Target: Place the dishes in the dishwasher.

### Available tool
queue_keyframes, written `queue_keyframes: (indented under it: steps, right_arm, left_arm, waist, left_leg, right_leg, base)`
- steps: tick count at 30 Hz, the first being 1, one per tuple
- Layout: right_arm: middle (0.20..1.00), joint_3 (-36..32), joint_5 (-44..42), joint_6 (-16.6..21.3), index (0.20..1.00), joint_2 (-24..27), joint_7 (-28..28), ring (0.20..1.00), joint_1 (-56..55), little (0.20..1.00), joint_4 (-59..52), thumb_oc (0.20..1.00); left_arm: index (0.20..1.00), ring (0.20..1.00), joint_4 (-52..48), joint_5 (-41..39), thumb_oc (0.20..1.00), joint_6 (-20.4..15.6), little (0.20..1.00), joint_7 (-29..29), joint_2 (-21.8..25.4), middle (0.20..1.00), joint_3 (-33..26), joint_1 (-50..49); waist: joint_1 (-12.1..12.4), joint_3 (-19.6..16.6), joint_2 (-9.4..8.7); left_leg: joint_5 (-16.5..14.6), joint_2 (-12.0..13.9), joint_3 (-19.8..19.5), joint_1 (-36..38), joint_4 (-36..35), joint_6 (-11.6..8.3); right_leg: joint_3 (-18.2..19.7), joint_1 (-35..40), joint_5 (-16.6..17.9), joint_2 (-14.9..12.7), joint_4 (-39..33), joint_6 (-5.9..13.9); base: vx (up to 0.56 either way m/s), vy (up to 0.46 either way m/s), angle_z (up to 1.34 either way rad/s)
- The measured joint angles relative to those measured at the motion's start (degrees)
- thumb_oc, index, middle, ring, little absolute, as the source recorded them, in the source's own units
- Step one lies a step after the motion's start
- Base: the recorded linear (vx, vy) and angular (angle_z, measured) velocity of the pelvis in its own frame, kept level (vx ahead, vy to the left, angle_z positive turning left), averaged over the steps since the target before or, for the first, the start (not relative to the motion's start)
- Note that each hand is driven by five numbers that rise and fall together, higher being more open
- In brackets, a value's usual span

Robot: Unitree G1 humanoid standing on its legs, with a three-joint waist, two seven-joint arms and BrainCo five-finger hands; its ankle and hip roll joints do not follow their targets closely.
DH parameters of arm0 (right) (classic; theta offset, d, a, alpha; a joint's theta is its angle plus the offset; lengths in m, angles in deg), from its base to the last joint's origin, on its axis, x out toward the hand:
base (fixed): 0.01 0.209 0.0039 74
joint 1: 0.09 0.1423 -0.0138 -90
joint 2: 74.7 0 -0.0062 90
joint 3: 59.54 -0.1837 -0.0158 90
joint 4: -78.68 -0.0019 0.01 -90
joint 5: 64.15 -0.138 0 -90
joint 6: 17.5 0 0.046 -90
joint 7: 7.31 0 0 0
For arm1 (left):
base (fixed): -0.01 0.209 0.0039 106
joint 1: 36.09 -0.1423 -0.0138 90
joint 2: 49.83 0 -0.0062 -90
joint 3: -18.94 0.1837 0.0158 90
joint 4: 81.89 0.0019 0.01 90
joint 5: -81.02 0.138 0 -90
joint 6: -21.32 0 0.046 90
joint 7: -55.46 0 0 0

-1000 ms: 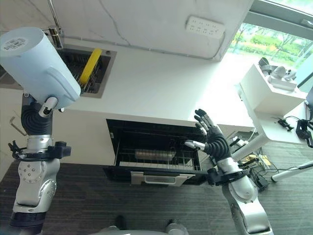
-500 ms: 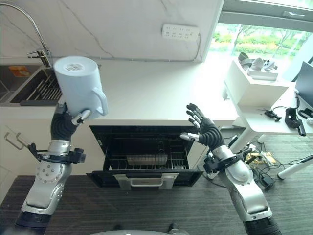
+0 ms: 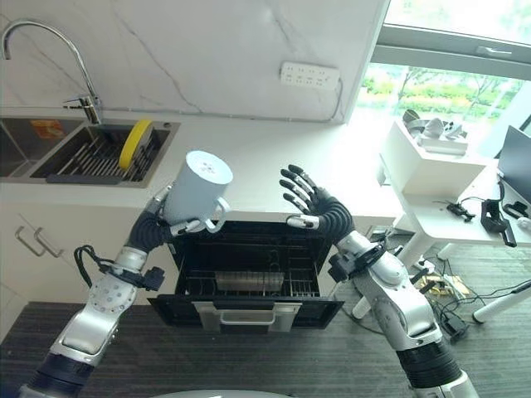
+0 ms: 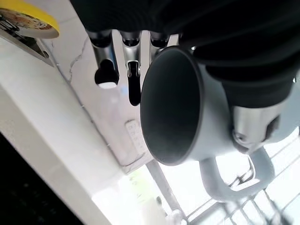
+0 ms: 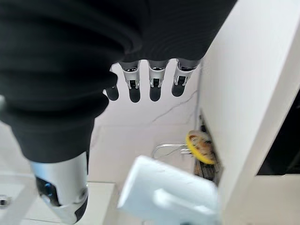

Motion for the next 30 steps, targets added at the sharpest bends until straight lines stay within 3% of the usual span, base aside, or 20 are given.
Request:
queue_keyframes:
  steps: [10, 23, 30]
  right_arm:
    - [1.000, 5.5, -0.5, -1.3, 1.000, -1.3, -3.2, 1.000, 2.9, 1.000, -1.1, 1.000]
    - [1.000, 7.6, 0.5, -0.1, 1.000, -5.7, -12.9, 1.000, 4.3, 1.000, -1.1, 1.000]
    - [1.000, 7.9, 1.1, 0.6, 1.000, -6.2, -16.1, 1.000, 4.3, 1.000, -1.1, 1.000]
  left_arm:
    - [0.200, 0.200, 0.0, 6.2, 0.200, 0.0, 0.200, 2.7, 0.1, 0.200, 3.0, 2.4]
    - [0.200, 0.200, -0.1, 6.2, 0.200, 0.0, 0.200, 12.8, -0.7, 0.200, 4.7, 3.2]
    - [0.200, 0.200, -0.4, 6.2, 0.200, 0.1, 0.200, 14.2, -1.5, 0.200, 4.9, 3.2]
  waist:
    - [0.0, -0.1, -0.06]
    - [0.2, -0.2, -0.13]
    - [0.2, -0.2, -0.13]
  left_leg:
    - [-0.1, 0.0, 0.0, 0.0, 0.0, 0.18]
    - [0.0, 0.0, -0.3, 0.1, 0.0, 0.06]
    - [0.0, 0.0, -0.4, 0.1, 0.0, 0.07]
  right_leg:
    - [0.0, -0.1, -0.2, 0.0, 0.0, 0.38]
    - [-0.2, 0.3, 0.0, 0.0, 0.0, 0.13]
    - [-0.3, 0.3, -0.2, 0.0, 0.0, 0.32]
  base:
    - [0.00, 0.000, 0.00]
    - [0.00, 0.000, 0.00]
    - [0.00, 0.000, 0.00]
